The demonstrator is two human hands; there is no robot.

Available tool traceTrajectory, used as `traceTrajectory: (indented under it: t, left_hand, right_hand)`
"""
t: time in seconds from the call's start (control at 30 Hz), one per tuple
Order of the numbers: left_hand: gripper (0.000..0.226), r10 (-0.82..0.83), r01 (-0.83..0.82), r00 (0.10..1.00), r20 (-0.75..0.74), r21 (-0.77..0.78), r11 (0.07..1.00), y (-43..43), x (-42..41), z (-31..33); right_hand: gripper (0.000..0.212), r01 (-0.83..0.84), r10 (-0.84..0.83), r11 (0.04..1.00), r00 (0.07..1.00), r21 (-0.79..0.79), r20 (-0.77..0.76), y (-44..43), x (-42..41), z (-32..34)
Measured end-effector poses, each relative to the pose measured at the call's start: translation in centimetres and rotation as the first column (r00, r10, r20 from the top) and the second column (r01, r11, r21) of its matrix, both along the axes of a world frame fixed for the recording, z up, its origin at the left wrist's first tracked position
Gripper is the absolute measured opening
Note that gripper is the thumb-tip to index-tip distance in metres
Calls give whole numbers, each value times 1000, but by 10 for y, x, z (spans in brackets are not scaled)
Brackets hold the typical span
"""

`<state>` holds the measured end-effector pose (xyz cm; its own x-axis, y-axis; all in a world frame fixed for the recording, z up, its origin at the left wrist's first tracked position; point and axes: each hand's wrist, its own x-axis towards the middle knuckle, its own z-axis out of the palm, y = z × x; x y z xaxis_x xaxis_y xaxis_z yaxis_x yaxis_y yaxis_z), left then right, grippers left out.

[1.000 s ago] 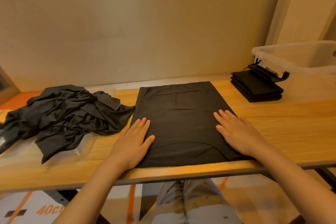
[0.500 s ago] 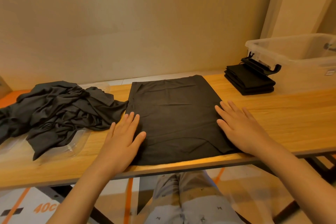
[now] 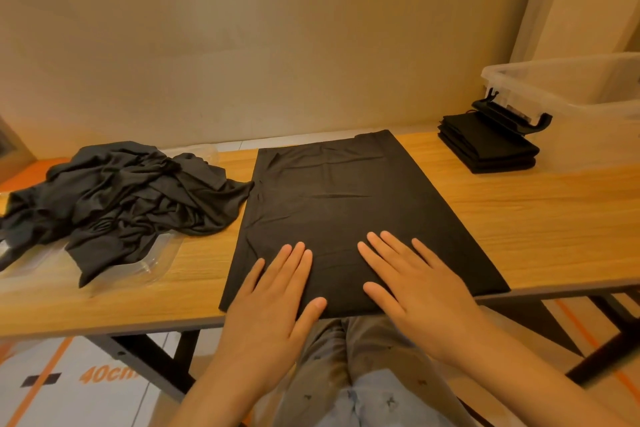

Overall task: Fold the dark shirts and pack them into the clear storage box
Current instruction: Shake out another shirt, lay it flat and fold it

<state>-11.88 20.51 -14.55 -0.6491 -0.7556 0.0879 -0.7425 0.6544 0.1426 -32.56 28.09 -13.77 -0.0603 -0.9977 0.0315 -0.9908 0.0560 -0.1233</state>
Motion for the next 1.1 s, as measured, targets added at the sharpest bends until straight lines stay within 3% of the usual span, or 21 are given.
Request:
traceTrajectory:
  t: [0.07,0.17,0.23,0.4,0.57,0.77,0.97,1.1]
  left_hand:
    - [87,-12,17,998,-61,78,997,2,1,9]
    - [61,38,45,944,-328,244,969,-11,-2,37]
    - [61,16,47,925,-379,157,986,-35,-8,53]
    - [62,-80,88,987,-138,52,995,-122,-58,63]
    - [59,-120,114,990,76,88,990,-189,-113,43]
    - [57,-60,63,997,-44,62,996,-219,-121,9]
    - [57,-62,64,998,-29,85,994,-230,-120,9]
    - [57,50,-49,999,-17,87,995,-248,-101,10]
  right_hand:
    - [85,-10,8,999,999,34,49,2,2,6]
    - [66,6,-13,999,978,33,207,-6,-6,24]
    - [60,19,-7,999,973,-49,229,-22,-16,38]
    - [59,-12,23,997,990,-75,136,-103,-38,59]
    - [56,-90,88,995,994,31,68,-187,-48,37]
    - [54,-57,56,997,998,42,36,-222,-62,7]
    - [55,-58,55,995,998,83,32,-230,-71,6]
    - [55,51,-54,992,998,112,23,-233,-99,8]
